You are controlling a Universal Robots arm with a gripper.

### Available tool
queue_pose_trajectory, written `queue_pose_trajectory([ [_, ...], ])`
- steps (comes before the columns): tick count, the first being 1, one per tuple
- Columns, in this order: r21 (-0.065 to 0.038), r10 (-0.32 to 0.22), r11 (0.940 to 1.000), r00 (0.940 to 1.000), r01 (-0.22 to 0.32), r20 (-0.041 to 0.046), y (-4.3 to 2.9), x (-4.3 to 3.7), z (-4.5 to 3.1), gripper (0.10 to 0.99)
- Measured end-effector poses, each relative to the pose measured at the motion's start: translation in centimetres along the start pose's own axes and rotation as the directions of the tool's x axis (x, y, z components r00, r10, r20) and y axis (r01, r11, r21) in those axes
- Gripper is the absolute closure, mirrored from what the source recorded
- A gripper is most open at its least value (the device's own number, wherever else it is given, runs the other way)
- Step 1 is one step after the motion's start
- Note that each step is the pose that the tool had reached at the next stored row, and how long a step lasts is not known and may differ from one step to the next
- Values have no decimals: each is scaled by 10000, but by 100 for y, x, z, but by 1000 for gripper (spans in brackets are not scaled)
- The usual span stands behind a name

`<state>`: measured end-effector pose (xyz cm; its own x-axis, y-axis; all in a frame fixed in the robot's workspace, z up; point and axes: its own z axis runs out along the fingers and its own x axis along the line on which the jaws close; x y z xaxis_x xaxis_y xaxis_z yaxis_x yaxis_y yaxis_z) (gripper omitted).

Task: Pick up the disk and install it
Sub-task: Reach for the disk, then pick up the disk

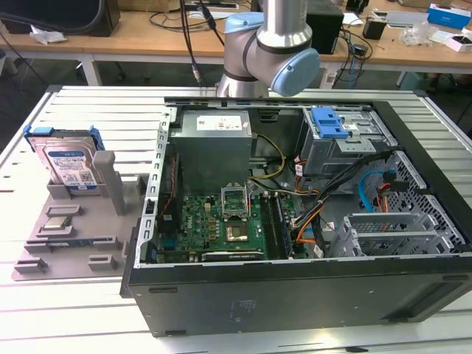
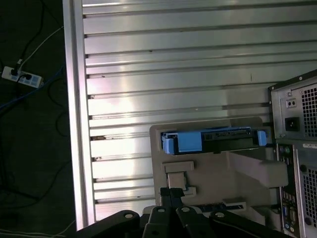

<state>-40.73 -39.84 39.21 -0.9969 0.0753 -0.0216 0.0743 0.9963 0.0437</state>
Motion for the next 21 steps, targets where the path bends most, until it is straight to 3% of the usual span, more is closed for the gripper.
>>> queue_pose_trajectory([
  [8,1,0,10000,10000,0,-3,14,-117,6,980],
  [19,1,-14,10000,10000,14,-4,14,-121,6,980],
  [21,-22,-1002,9950,9950,1002,-46,14,-121,6,980],
])
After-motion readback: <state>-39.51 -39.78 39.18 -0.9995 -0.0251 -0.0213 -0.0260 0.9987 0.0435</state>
